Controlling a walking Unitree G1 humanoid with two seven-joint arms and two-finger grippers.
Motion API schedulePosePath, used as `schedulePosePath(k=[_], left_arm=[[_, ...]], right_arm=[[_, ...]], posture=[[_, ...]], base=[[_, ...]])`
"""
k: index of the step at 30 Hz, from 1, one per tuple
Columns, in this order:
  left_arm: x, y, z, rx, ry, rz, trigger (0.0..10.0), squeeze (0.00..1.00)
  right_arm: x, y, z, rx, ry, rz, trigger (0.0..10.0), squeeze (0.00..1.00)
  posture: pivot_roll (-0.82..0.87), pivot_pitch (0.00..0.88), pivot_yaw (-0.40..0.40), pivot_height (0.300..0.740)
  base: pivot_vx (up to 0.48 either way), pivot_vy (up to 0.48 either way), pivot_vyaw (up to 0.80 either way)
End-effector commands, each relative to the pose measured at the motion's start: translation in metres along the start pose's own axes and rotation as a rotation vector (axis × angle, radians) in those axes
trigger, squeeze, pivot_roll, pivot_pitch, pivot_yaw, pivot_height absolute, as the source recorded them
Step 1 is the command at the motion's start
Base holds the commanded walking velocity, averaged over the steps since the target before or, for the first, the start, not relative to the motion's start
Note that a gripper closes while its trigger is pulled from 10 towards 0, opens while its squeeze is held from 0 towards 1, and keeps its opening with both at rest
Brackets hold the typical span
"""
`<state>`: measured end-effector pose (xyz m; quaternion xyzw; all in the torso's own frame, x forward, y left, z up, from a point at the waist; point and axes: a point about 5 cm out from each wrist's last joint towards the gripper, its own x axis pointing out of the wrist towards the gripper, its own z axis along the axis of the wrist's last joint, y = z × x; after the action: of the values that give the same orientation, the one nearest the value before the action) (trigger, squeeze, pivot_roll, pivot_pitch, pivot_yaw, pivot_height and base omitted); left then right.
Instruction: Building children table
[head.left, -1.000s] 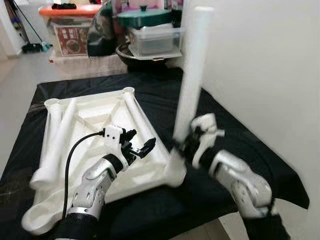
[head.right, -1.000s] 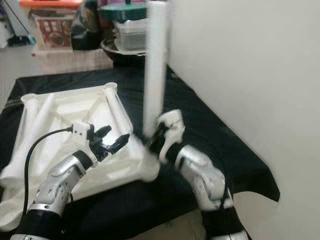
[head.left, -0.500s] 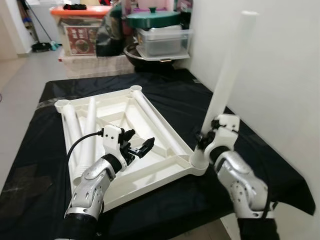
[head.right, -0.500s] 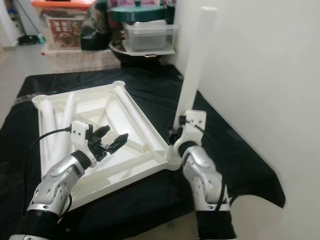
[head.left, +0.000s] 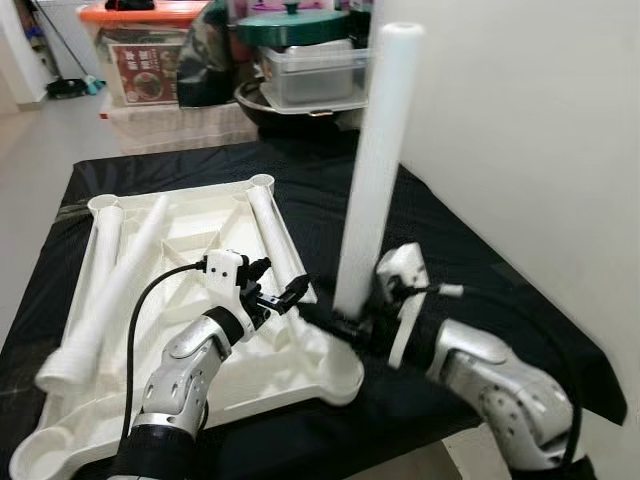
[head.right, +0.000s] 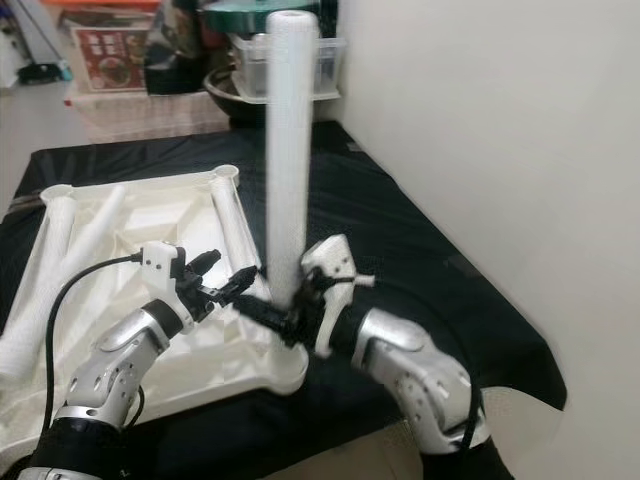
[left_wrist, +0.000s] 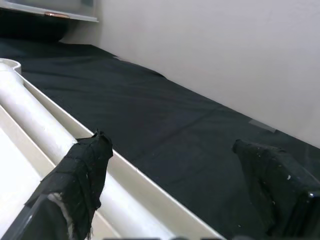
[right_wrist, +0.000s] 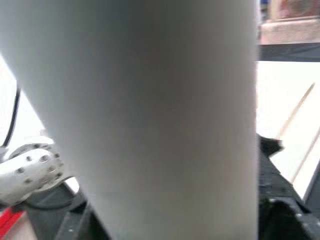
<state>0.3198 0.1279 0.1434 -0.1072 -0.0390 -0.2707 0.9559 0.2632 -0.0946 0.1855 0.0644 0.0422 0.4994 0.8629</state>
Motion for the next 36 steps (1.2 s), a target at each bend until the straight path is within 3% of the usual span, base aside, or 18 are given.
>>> schedulePosePath(k=[1,3,4,5,7,9,12,15,16,19,20,24,25,31,32,33,34,36], left_arm=[[0.0,0.0,-0.003,-0.007,0.01,0.005,10.0,0.0],[0.0,0.0,-0.003,-0.007,0.01,0.006,10.0,0.0],[-0.001,0.0,-0.003,-0.007,0.01,0.005,10.0,0.0],[-0.001,0.0,-0.003,-0.007,0.01,0.005,10.0,0.0],[-0.001,0.0,-0.003,-0.007,0.012,0.004,10.0,0.0],[-0.001,0.0,-0.003,-0.007,0.013,0.003,10.0,0.0],[-0.002,0.0,-0.003,-0.005,0.014,0.003,10.0,0.0],[-0.002,0.0,-0.003,-0.004,0.015,0.004,10.0,0.0],[-0.002,0.0,-0.003,-0.004,0.016,0.004,10.0,0.0],[-0.002,0.001,-0.003,-0.004,0.017,0.004,10.0,0.0],[-0.001,0.001,-0.002,-0.003,0.018,0.003,10.0,0.0],[-0.001,0.001,-0.002,-0.003,0.02,0.002,10.0,0.0],[-0.001,0.002,-0.002,-0.003,0.02,0.002,10.0,0.0],[-0.002,0.003,-0.003,-0.005,0.019,0.003,10.0,0.0],[-0.002,0.003,-0.003,-0.005,0.019,0.002,10.0,0.0],[-0.002,0.003,-0.003,-0.005,0.019,0.002,10.0,0.0],[-0.001,0.002,-0.003,-0.006,0.018,0.002,10.0,0.0],[-0.001,0.002,-0.003,-0.006,0.018,0.002,10.0,0.0]], right_arm=[[0.002,0.0,-0.01,0.024,0.033,-0.002,0.0,0.0],[0.003,-0.005,-0.014,0.026,0.041,-0.037,0.0,0.0],[0.005,-0.03,-0.021,0.049,0.071,-0.27,0.0,0.0],[0.005,-0.03,-0.021,0.049,0.071,-0.27,0.0,0.0],[-0.015,-0.082,-0.039,0.148,0.133,-0.843,0.0,0.0],[-0.027,-0.093,-0.047,0.193,0.153,-1.027,0.0,0.0],[-0.039,-0.095,-0.052,0.215,0.152,-1.159,0.0,0.0],[-0.032,-0.088,-0.05,0.196,0.15,-1.099,0.0,0.0],[-0.026,-0.083,-0.044,0.171,0.119,-1.037,10.0,0.0],[-0.021,-0.079,-0.039,0.154,0.097,-0.995,10.0,0.0],[-0.016,-0.076,-0.032,0.161,0.038,-0.951,10.0,1.0],[-0.003,-0.07,-0.017,0.173,-0.046,-0.811,10.0,1.0],[0.005,-0.065,-0.006,0.166,-0.074,-0.684,10.0,0.0],[0.006,-0.031,0.016,0.064,-0.127,-0.274,10.0,0.0],[0.005,-0.024,0.015,0.047,-0.112,-0.201,8.0,0.0],[0.005,-0.024,0.015,0.047,-0.112,-0.201,8.0,0.0],[0.003,-0.014,0.009,0.026,-0.072,-0.105,3.6,0.0],[0.002,-0.008,0.005,0.016,-0.045,-0.047,3.6,0.0]], posture=[[-0.09,0.0,-0.059,0.74],[-0.09,0.0,-0.059,0.74],[-0.09,0.0,-0.053,0.74],[-0.09,0.0,-0.053,0.74],[-0.09,0.0,-0.051,0.74],[-0.09,0.0,-0.051,0.74],[-0.09,0.0,-0.049,0.74],[-0.09,0.0,-0.049,0.74],[-0.09,0.0,-0.044,0.74],[-0.09,0.0,-0.044,0.74],[-0.09,0.0,-0.044,0.74],[-0.09,0.0,-0.042,0.74],[-0.09,0.0,-0.042,0.74],[-0.1,0.0,-0.043,0.74],[-0.1,0.0,-0.043,0.74],[-0.1,0.0,-0.043,0.74],[-0.09,0.0,-0.047,0.74],[-0.09,0.0,-0.047,0.74]], base=[[0.0,0.0,0.0],[0.0,0.0,0.0],[0.0,0.0,0.0],[0.0,0.0,0.0],[0.0,0.0,0.0],[0.0,0.0,0.0],[0.0,0.0,0.0],[0.0,0.0,0.0],[0.0,0.0,0.0],[0.0,0.0,0.0],[0.0,0.0,0.0],[0.0,0.0,0.0],[0.0,0.0,0.0],[0.0,0.0,0.0],[0.0,0.0,0.0],[0.0,0.0,0.0],[0.0,0.0,0.0],[0.0,0.0,0.0]])
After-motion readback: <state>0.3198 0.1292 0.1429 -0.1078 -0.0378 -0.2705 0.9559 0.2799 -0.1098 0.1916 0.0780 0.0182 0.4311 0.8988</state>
